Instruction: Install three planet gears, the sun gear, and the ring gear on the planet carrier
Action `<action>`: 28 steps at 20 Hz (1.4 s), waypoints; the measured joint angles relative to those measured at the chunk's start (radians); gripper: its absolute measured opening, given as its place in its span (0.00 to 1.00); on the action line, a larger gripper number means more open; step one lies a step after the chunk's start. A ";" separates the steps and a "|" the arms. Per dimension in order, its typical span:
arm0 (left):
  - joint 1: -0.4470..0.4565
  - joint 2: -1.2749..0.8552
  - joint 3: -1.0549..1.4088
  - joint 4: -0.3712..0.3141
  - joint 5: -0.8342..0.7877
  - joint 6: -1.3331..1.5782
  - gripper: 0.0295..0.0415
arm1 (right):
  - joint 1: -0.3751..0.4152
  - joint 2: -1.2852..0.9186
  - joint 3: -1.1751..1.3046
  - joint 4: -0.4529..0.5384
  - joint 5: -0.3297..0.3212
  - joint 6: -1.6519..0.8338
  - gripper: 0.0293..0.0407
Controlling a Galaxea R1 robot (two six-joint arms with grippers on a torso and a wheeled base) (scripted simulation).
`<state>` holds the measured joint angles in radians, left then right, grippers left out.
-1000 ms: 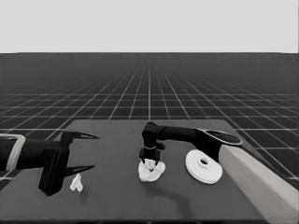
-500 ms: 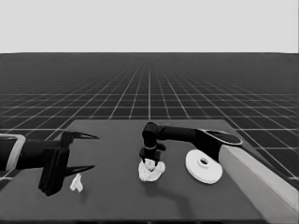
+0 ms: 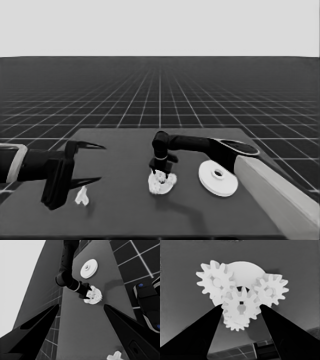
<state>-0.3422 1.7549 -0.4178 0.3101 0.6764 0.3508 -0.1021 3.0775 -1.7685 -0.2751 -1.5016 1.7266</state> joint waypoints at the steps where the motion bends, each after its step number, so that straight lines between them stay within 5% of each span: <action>1: 0.000 0.000 0.000 0.000 0.000 0.000 0.75 | 0.000 0.000 0.000 0.000 0.000 0.010 0.14; 28: 0.000 0.000 0.000 0.000 0.000 0.000 0.75 | -0.005 -0.001 -0.001 0.000 0.001 0.293 0.14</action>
<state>-0.3422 1.7549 -0.4178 0.3101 0.6764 0.3508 -0.1074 3.0768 -1.7694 -0.2753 -1.5011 2.0198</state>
